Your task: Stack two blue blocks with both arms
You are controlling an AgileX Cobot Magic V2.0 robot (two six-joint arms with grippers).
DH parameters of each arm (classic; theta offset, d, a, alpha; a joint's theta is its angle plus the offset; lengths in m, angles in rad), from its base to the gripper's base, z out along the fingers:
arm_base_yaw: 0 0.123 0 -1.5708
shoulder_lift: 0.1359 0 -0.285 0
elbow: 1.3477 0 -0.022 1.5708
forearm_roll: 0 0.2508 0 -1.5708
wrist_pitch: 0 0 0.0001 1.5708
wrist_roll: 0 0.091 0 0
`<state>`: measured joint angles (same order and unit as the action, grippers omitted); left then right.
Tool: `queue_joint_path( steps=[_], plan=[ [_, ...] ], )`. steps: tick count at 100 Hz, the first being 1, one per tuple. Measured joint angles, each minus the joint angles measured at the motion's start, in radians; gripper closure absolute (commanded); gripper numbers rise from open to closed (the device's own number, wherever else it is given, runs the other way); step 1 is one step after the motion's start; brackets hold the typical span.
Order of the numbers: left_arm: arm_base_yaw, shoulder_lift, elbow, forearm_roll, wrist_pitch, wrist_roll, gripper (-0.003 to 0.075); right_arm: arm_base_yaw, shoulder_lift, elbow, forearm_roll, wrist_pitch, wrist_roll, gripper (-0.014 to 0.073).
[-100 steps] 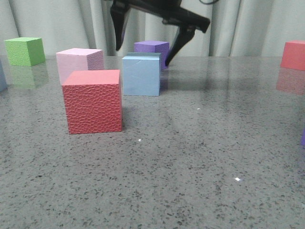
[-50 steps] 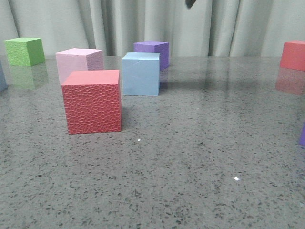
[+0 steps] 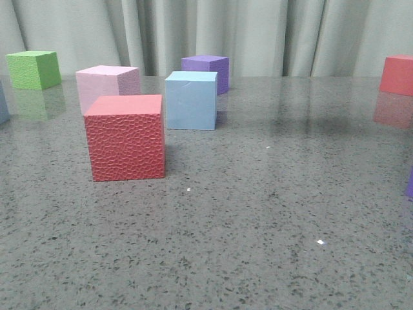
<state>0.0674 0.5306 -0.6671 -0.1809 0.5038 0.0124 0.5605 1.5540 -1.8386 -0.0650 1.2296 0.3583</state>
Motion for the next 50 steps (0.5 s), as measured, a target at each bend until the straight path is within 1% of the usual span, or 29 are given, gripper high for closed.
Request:
queue_joint_path(
  steps=[25,50],
  plan=[
    [0.0,0.0,0.0,0.0,0.024,0.0,0.0101,0.0,-0.229,0.271,-0.033,-0.091,0.0,-0.005],
    [0.0,0.0,0.0,-0.006,0.032,0.0,0.0101,0.0,-0.466,0.55,-0.038,-0.229,0.0,-0.005]
  ],
)
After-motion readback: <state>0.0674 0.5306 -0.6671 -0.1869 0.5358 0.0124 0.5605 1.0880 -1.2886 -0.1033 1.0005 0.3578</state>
